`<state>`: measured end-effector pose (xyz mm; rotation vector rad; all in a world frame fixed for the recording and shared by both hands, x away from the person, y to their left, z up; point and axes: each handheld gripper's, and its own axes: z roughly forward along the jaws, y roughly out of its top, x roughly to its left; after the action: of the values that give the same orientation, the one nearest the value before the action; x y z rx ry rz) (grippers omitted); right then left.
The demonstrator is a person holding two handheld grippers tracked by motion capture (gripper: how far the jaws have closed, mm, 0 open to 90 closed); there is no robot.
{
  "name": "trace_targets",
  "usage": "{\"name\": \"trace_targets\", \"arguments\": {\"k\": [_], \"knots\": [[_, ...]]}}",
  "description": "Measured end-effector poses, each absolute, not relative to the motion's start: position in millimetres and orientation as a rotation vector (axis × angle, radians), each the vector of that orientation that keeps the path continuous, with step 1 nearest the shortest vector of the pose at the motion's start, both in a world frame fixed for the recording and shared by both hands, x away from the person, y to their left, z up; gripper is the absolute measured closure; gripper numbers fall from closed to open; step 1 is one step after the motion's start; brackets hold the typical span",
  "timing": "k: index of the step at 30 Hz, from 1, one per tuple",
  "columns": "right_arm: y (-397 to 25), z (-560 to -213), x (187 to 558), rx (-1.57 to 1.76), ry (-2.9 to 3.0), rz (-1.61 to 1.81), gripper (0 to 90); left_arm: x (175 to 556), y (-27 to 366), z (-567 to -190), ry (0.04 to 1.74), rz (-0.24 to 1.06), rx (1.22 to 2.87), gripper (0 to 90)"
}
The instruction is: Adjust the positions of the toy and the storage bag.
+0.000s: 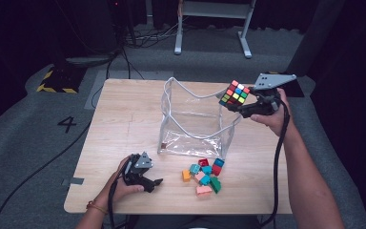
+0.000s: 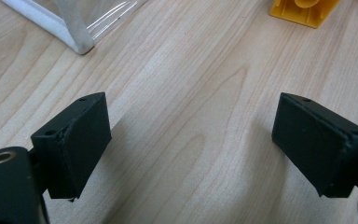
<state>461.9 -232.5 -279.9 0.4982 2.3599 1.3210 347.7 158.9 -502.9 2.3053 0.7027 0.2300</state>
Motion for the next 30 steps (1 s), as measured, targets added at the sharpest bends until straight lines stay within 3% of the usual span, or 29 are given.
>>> {"name": "trace_targets", "arguments": {"k": [11, 30], "knots": [[-191.3, -290.1, 469.5, 0.371, 2.516, 1.197, 33.1, 347.7, 158.8, -503.1, 0.703, 0.232, 2.303, 11.7], [-167.2, -312.5, 489.4, 0.338, 2.758, 0.929, 33.1, 348.4, 159.6, -502.7, 0.692, 0.228, 2.312, 11.7]]}}
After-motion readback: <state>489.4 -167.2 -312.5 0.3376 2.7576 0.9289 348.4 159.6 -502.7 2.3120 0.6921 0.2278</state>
